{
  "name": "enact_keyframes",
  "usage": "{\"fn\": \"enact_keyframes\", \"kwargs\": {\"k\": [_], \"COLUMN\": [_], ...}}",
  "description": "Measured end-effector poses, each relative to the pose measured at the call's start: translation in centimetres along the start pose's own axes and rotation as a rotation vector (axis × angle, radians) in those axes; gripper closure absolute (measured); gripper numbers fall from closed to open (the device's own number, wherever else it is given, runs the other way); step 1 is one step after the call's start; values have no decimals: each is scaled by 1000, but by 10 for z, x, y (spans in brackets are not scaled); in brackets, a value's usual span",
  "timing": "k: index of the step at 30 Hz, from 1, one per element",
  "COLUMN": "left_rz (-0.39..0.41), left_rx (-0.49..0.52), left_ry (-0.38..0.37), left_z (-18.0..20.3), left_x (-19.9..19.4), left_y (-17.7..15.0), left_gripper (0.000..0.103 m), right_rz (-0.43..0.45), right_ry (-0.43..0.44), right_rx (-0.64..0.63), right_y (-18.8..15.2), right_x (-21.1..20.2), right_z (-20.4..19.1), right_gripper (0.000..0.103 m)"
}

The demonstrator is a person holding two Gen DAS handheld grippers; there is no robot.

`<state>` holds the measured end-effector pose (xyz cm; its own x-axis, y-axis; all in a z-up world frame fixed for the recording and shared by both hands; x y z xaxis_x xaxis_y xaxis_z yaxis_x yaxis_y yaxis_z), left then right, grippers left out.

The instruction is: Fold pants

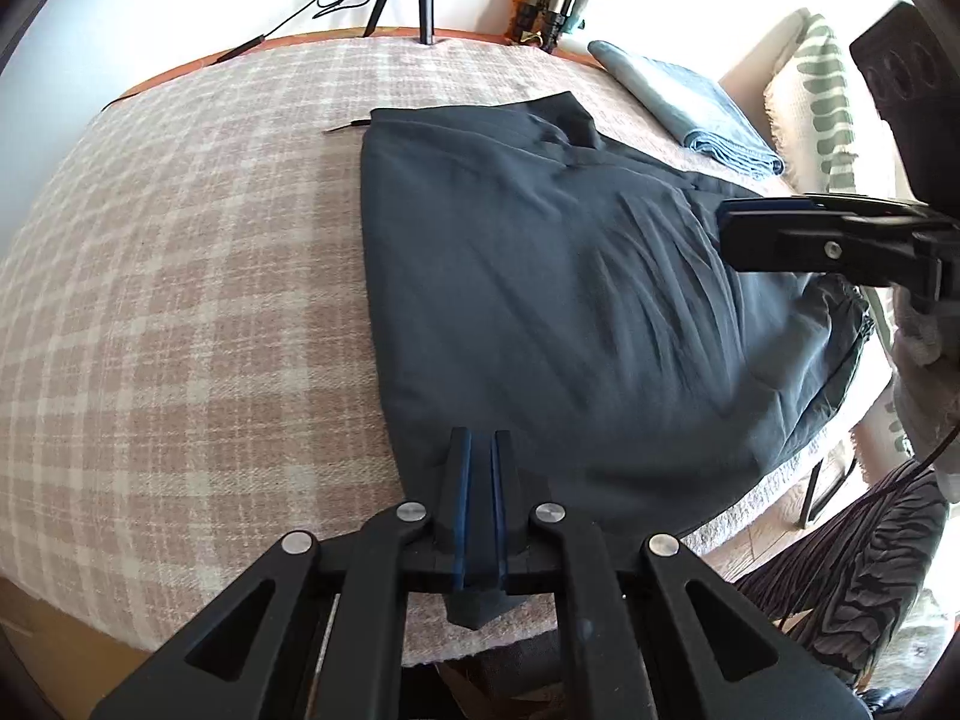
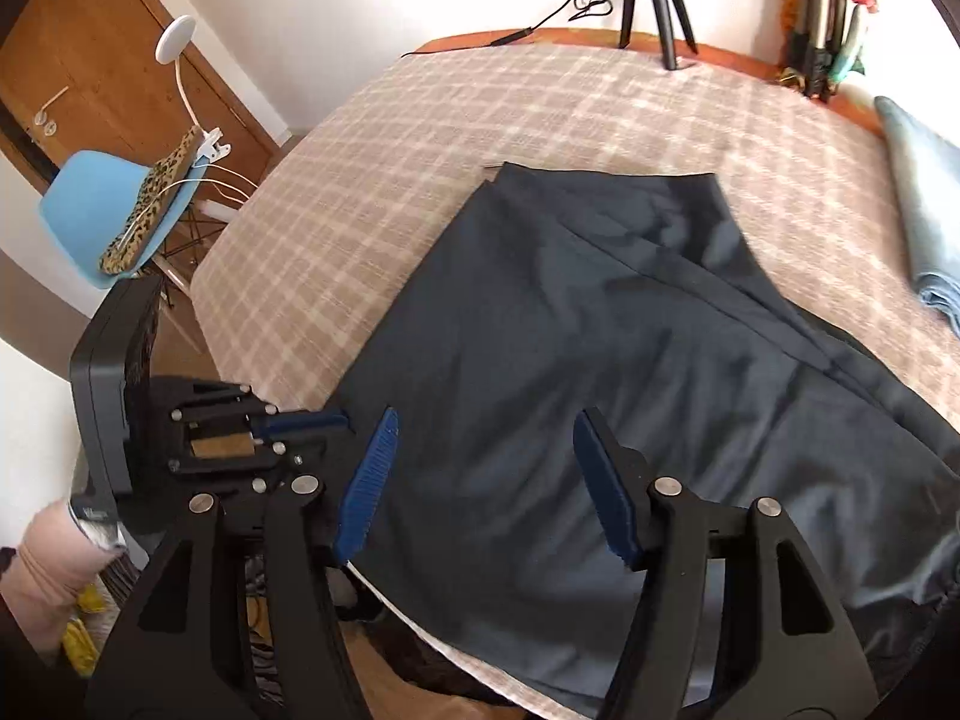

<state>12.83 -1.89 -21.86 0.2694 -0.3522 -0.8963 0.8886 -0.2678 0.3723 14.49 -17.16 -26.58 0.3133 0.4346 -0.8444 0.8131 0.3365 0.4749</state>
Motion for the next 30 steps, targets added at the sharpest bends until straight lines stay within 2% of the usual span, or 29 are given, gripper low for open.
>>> {"fn": "enact_keyframes", "kwargs": {"k": [2,5,10,15,23,24,26,28,29,30], "left_rz": [-9,-16,-29,-16,1,2,-1,-6,-10,-10], "left_rx": [-28,-65,-77,-55,-80,-85,-103,-113,-109,-106], "left_ry": [-4,-48,-97,-61,-60,-58,-73,-93,-94,-91], "left_z": [-8,-17,-23,-26,-44,-47,-54,-60,-60,-58], "left_x": [2,5,7,4,-12,-13,-13,-12,-11,-10], "left_y": [-1,-1,0,-5,-16,-17,-16,-16,-17,-16], "left_gripper": [99,99,99,99,98,96,73,66,66,66], "right_rz": [-48,-107,-176,-229,-292,-301,-309,-311,-310,-309], "right_ry": [10,-29,-70,-168,-298,-313,-350,-379,-380,-376], "right_rx": [25,64,106,78,33,22,4,-23,-23,-16], "right_y": [19,45,70,83,92,92,92,91,91,91], "right_x": [24,53,90,121,142,144,147,149,149,147], "right_z": [-5,-14,-22,-40,-57,-58,-62,-66,-67,-66], "right_gripper": [39,39,39,39,39,39,47,53,56,64]}}
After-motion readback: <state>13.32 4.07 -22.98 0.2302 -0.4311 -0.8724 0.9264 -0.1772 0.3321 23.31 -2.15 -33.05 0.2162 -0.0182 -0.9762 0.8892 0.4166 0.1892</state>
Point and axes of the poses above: each gripper's, at about its wrist camera, not at the fingertips, and x roughly the way its jaws point, z to its right, y to its top, the point moved 3 cm from there along x, roughly the way its jaws point, and after that the axes turned 5 degrees about -z, right-handed, at the moved point
